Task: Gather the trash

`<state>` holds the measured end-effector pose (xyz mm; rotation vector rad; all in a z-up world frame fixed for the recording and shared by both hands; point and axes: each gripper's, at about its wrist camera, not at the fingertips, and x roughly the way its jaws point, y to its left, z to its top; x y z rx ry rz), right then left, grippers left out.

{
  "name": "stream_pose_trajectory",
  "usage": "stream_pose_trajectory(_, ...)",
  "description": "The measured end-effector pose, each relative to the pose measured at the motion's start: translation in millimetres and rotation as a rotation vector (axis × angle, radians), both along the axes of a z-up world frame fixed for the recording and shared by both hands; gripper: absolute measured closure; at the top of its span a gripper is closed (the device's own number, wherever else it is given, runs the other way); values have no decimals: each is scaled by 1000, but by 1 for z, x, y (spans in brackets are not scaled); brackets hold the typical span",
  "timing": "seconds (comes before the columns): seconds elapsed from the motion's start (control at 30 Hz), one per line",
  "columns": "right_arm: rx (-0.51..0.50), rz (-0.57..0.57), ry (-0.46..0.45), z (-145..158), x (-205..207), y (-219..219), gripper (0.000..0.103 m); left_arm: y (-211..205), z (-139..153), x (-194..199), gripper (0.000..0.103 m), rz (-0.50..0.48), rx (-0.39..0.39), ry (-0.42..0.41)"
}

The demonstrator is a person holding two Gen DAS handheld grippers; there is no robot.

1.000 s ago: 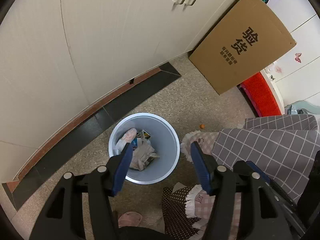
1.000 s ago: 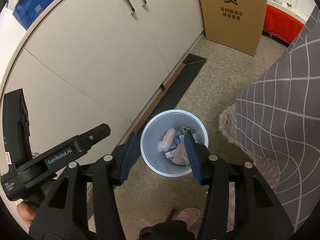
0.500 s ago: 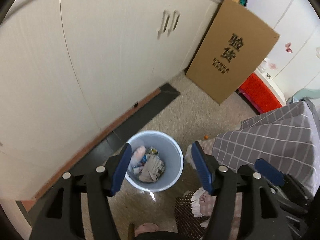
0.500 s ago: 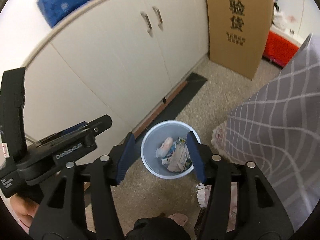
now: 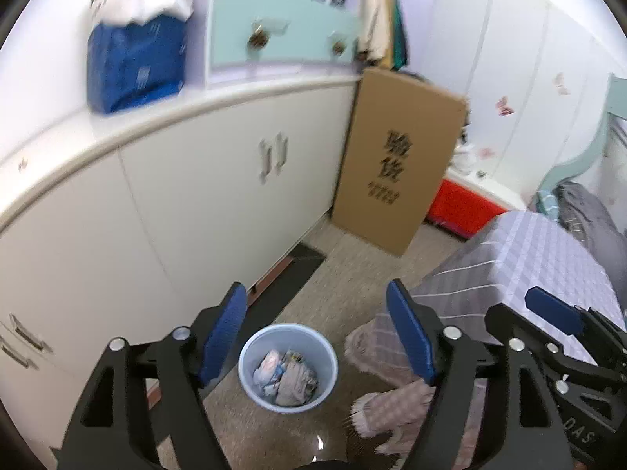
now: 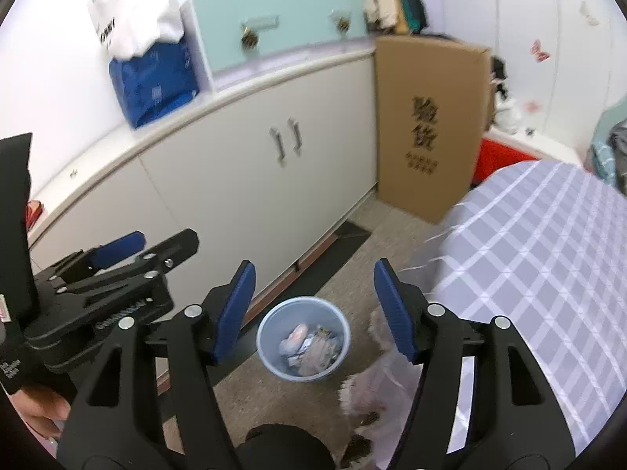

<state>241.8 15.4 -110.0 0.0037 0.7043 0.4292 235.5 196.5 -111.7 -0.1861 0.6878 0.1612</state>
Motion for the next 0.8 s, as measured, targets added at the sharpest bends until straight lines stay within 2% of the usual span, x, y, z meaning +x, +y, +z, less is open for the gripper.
stream_pose_trajectory(0.13, 8, -52, -60, 27, -27, -31, 37, -33, 36, -28, 26, -47, 36, -80)
stream_pose_trajectory(0.3, 32, -133, -145, 58, -71, -72, 28, -71, 73, -69, 22, -93, 95, -187)
stream_pose_trajectory(0.43, 39, -178, -226, 79, -113, -96, 22, -96, 95, -102, 21, -122, 131, -266)
stream_pose_trajectory(0.6, 30, -233, -314, 95, -163, -121, 15, -119, 109, -140, 17, -164, 136, -323)
stream_pose_trajectory(0.8, 14, -292, -382, 99, -211, -139, 10, -141, 118, -181, 13, -211, 154, -377)
